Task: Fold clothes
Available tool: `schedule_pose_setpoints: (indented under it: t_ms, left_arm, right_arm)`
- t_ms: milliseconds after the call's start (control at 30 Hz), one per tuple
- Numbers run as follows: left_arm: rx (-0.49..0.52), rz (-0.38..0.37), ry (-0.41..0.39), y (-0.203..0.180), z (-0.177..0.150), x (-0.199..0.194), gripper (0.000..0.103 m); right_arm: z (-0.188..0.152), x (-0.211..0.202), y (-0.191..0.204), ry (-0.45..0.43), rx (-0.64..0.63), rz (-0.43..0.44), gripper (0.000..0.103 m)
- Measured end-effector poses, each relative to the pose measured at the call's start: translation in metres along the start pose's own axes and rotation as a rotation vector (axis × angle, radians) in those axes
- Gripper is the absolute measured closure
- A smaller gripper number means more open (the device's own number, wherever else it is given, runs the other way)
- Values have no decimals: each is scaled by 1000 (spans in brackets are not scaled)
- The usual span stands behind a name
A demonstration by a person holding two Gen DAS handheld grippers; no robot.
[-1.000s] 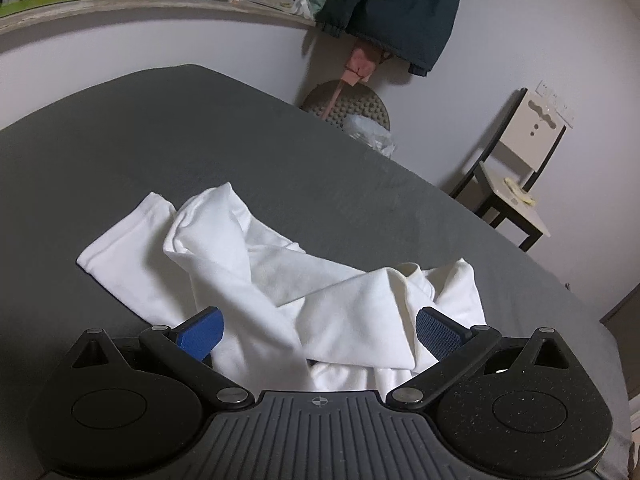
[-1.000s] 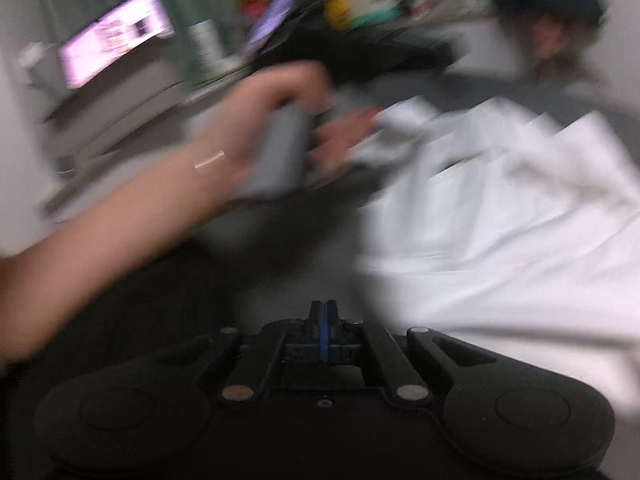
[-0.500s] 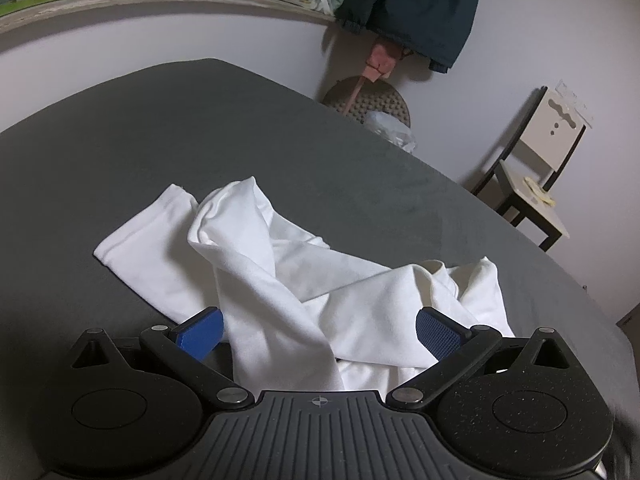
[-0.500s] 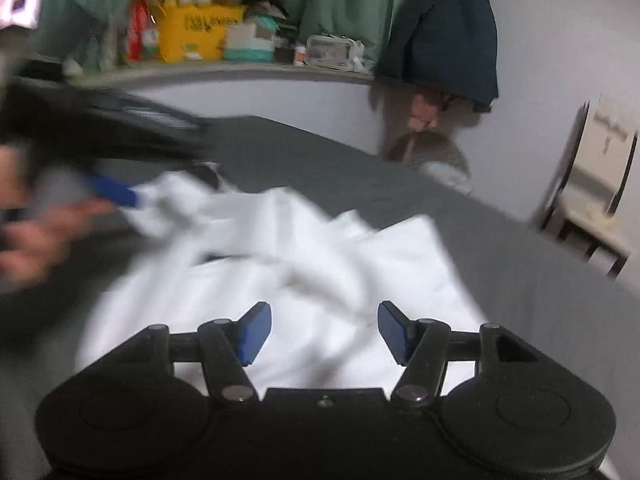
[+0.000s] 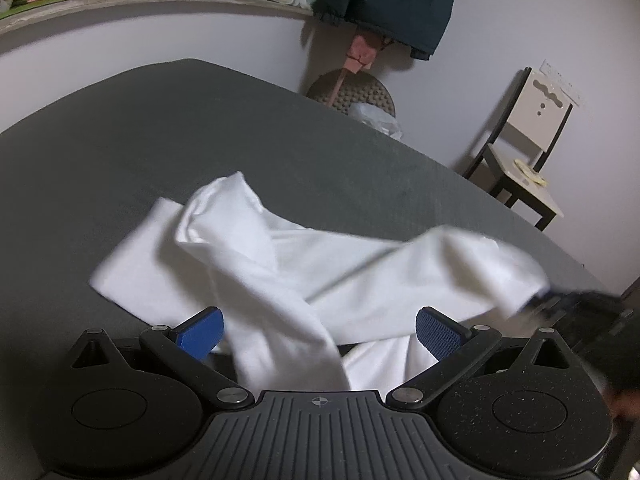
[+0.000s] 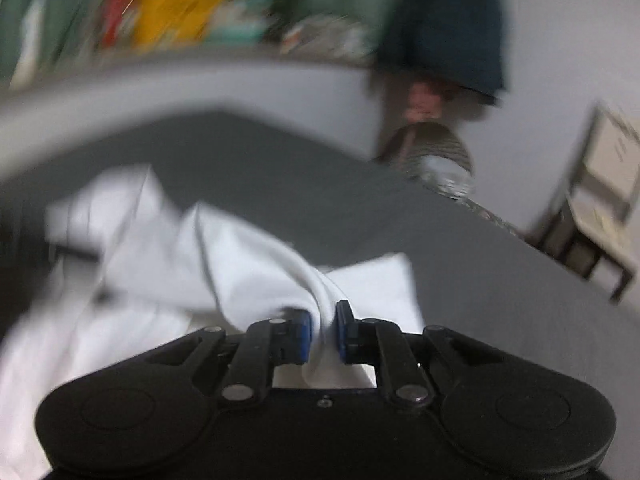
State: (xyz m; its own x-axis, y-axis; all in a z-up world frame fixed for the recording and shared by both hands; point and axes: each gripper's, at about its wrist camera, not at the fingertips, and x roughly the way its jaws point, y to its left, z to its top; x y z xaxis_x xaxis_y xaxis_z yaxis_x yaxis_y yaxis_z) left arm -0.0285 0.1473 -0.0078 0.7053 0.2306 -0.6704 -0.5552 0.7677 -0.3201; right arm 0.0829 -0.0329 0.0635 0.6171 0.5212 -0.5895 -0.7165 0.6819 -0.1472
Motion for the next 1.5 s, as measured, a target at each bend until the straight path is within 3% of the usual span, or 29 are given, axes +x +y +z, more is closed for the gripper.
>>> schedule_pose_setpoints:
  t_ms: [133,233,367,467,567,700,833,933,1000,1033,1167,1233,1367,1500]
  left_arm:
    - [4,-3,6,-1,0,2,0]
    - [16,-1,6,-3,-1,1,0]
    - [32,1,6,-6,-3,-1,0]
    - [44,3,6,-8,-4,-2,0]
    - [55,4,5,-10,-5,-3,0]
    - [83,-1,6,-16,-7,-5,0]
    - [124,-15,8,-27,-9,-8,0]
    - [154,-25,10,-34,-11,-11,0]
    - [174,-32,11,-40,-12,-12,0]
    - [184,-35,12,-42,-13,-13,0]
    - [201,-46,11,-49,-16,-19,0]
    - [207,-50,11,-52,-18,-21,0]
    - [242,-45,14,-58,-21,-21,0]
    - [259,-39,13,-57,-22,-17,0]
  right_arm:
    - [12,-27,-63,-55,213,-81,92]
    - [10,-46,-119,-70,337,-238,93]
    - [-11,-87,-203,-106,557,-459,93]
    - [-45,-112,-259,-104,748,-554,93]
    - [-90,-128,-292,-56,866,-669,93]
    - [-141,-134,-312,80,929,-747,93]
    - [-180,-125,-310,261,972,-740,91]
    - [-183,-118,-294,305,890,-733,68]
    - [-172,-112,-272,303,738,-713,47]
    - [-165,-111,-257,294,644,-694,45]
    - [-135,-103,-198,249,277,-598,43]
    - [-113,-97,-161,145,160,-460,43]
    - [-77,-50,-111,96,39,-291,44]
    - [-71,10,-99,208,27,-286,51]
